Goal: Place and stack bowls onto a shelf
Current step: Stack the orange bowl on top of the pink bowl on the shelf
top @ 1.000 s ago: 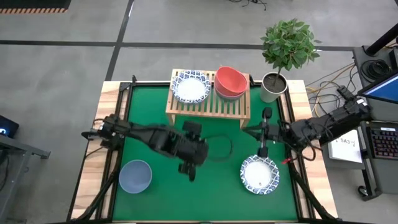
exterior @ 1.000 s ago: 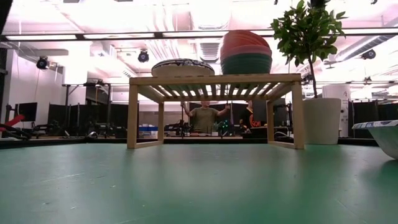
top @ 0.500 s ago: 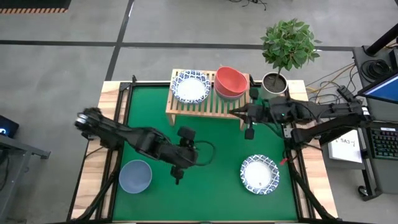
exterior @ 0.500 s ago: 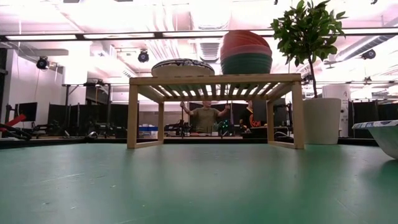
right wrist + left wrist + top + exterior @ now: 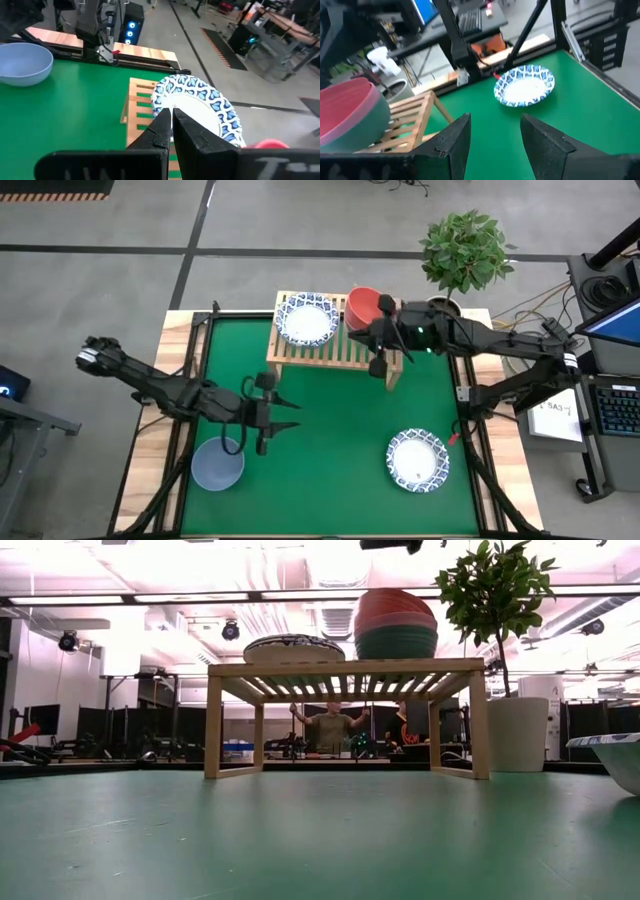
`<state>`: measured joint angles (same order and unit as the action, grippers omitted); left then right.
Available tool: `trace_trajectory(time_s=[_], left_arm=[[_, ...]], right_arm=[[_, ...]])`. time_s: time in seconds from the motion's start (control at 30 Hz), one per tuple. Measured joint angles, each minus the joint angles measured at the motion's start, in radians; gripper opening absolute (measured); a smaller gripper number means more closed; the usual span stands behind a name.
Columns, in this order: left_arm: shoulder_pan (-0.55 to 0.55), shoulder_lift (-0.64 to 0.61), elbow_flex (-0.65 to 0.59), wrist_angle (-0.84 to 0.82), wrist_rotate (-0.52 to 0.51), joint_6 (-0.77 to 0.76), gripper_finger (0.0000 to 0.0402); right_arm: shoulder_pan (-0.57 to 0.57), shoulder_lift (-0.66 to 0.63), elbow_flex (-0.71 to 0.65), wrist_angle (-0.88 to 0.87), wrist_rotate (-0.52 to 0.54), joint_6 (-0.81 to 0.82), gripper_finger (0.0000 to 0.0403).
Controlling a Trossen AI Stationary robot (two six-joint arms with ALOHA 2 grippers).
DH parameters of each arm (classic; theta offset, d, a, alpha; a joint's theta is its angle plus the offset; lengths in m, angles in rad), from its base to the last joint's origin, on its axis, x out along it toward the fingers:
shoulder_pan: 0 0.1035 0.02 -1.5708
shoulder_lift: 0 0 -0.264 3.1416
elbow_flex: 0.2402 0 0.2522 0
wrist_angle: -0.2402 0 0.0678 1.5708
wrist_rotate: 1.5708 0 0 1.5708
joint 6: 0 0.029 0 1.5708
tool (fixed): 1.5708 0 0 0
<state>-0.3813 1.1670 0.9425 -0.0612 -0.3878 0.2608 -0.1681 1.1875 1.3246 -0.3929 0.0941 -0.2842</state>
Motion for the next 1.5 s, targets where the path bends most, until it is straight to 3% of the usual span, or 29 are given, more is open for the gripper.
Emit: trace_trajectory(time_s=[0.4,0.9,1.2,1.5], left_arm=[[0.000,-0.111,-0.198,0.186,0.000,-0.011,0.0155],[0.000,-0.107,-0.200,0.193,0.000,-0.012,0.0155],[0.000,-0.107,-0.200,0.195,0.001,-0.011,0.0155],[0.000,-0.107,-0.200,0.193,0.001,-0.008,0.0155]], right_arm=[[-0.185,0.121,0.083,0.009,-0.054,-0.004,0.0009],[-0.238,0.164,0.077,-0.108,-0.103,0.074,0.0009],[-0.248,0.154,0.096,0.055,-0.090,0.063,0.0009],[-0.330,0.253,0.095,0.078,-0.033,0.038,0.0009]])
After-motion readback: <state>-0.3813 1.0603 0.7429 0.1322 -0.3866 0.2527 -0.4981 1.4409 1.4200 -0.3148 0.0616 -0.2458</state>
